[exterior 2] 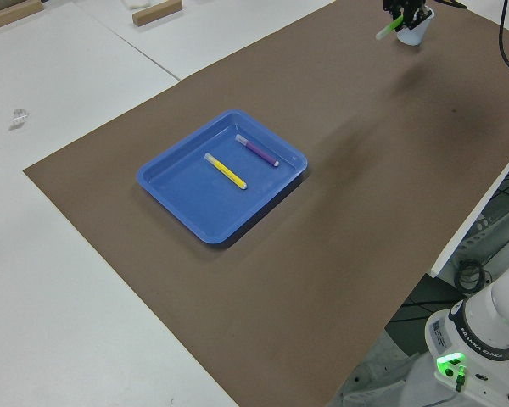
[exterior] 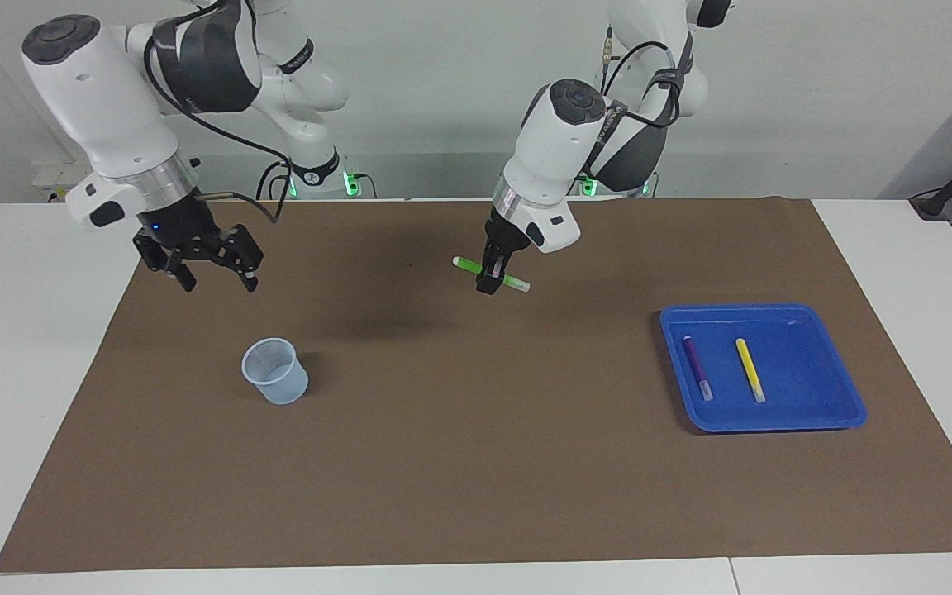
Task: Right arm passes pens to left for tray arrangement
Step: 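Hold the green pen with the left gripper while the right gripper withdraws, then carry the green pen with the left gripper to the blue tray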
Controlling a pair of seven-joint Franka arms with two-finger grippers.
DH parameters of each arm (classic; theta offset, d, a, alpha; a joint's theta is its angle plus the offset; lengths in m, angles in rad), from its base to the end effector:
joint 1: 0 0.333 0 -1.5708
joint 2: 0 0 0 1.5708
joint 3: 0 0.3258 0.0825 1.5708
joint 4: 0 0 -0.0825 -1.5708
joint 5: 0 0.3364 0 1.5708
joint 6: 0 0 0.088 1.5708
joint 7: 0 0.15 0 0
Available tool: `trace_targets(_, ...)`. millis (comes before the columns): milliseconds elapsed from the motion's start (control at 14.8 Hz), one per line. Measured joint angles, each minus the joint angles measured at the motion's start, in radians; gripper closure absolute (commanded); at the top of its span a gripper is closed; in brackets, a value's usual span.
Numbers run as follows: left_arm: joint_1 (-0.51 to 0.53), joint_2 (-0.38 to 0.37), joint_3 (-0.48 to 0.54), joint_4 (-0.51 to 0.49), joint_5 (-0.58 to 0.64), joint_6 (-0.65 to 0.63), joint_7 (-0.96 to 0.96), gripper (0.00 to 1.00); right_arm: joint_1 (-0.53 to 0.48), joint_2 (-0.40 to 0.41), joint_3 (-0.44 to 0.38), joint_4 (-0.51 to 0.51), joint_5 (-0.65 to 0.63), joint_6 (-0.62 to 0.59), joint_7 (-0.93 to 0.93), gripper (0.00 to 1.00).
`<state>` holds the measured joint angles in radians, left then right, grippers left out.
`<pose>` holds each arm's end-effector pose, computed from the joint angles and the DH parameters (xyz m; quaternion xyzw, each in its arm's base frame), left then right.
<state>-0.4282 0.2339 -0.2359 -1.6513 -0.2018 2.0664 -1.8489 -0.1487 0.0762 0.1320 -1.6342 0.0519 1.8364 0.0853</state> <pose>0.4800 -0.3837 0.4799 0.7942 0.5887 -0.0848 0.1247 0.5577 -0.0054 0.5493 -0.9959 0.0566 -0.0622 0.0326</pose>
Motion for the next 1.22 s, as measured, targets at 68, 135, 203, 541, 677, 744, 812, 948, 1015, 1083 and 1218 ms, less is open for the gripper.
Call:
trace_targets(68, 0.001, -0.001, 0.001, 0.000, 0.002, -0.006, 0.022, 1.00, -0.017, -0.002, -0.001, 0.001, -0.002, 0.000, -0.020, 0.00)
trace_targets(135, 0.004, -0.001, 0.002, 0.000, 0.004, -0.016, 0.049, 1.00, -0.028, -0.006, -0.002, 0.006, -0.002, -0.005, -0.038, 0.00)
trace_targets(203, 0.010, -0.002, 0.003, 0.000, 0.005, -0.028, 0.080, 1.00, -0.032, -0.014, -0.003, 0.013, -0.002, -0.026, -0.044, 0.00)
trace_targets(541, 0.068, -0.011, 0.004, -0.001, 0.016, -0.093, 0.211, 1.00, -0.024, -0.077, 0.006, 0.008, -0.027, -0.102, -0.044, 0.00)
trace_targets(677, 0.089, -0.015, 0.005, -0.002, 0.037, -0.113, 0.265, 1.00, -0.019, -0.079, 0.012, 0.001, -0.031, -0.102, -0.044, 0.00)
trace_targets(744, 0.101, -0.015, 0.005, -0.004, 0.041, -0.120, 0.294, 1.00, -0.016, -0.079, 0.012, -0.002, -0.032, -0.102, -0.044, 0.00)
trace_targets(812, 0.113, -0.015, 0.006, -0.005, 0.042, -0.125, 0.323, 1.00, -0.015, -0.079, 0.012, -0.004, -0.032, -0.102, -0.044, 0.00)
trace_targets(948, 0.136, -0.015, 0.006, -0.005, 0.046, -0.141, 0.372, 1.00, -0.015, -0.079, 0.012, -0.007, -0.032, -0.102, -0.044, 0.00)
trace_targets(1015, 0.146, -0.015, 0.006, -0.005, 0.054, -0.147, 0.394, 1.00, -0.015, -0.079, 0.012, -0.008, -0.032, -0.102, -0.044, 0.00)
trace_targets(1083, 0.156, -0.015, 0.006, -0.005, 0.065, -0.153, 0.416, 1.00, -0.015, -0.079, 0.012, -0.009, -0.032, -0.102, -0.044, 0.00)
trace_targets(1218, 0.181, -0.016, 0.007, -0.006, 0.076, -0.163, 0.468, 1.00, -0.015, -0.079, 0.013, -0.011, -0.032, -0.102, -0.044, 0.00)
